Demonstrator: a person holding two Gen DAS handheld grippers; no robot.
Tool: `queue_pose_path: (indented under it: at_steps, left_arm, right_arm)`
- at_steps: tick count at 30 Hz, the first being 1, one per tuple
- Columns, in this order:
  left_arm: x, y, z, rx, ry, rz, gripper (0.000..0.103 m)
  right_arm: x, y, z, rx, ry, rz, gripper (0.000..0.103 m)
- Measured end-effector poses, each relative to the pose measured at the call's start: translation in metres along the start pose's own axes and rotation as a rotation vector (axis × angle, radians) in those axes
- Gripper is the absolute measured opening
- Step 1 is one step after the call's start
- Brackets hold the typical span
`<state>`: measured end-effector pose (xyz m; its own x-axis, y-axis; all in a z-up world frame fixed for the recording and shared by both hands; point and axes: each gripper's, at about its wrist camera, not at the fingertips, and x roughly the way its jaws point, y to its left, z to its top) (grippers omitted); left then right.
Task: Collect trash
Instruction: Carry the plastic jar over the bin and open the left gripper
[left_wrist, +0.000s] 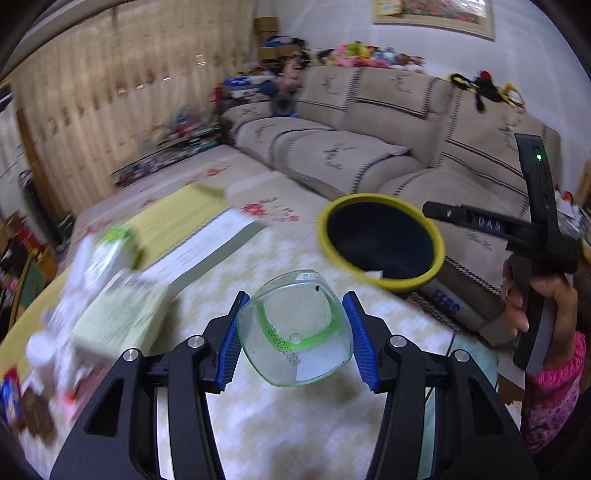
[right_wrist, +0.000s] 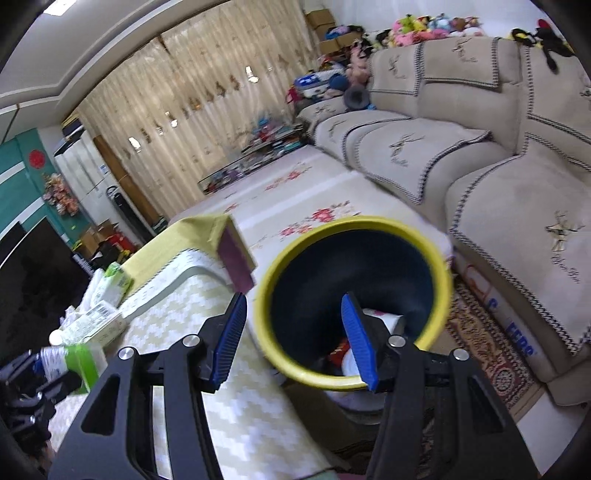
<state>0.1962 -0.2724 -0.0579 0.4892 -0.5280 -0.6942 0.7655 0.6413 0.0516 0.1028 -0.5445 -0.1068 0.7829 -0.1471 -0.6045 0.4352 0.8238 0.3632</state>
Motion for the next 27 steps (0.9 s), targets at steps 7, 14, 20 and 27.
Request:
queue_pose_path:
  at_steps: [7,14,20,27]
  left_arm:
    - [0.073,-0.047,0.058,0.064,0.04,-0.115,0.052]
    - [0.157,-0.084,0.091,0.074,0.132,-0.168,0.052]
    - [0.197,-0.096,0.102,0.048,0.173,-0.153,0.062]
    - [0.163,-0.08,0.102,-0.014,0.099,-0.12,0.07]
  right_arm:
    - [-0.008,-0.048,0.006,0.064,-0.021,-0.086,0.051]
    - [-0.008,-0.081,0.007,0.104,-0.01,-0.121,0.053]
    - [-0.008,-0.091,0.003,0.119,-0.011,-0.13,0.058]
    - [-0.008,-0.082,0.001,0.1,-0.001,-0.11,0.059]
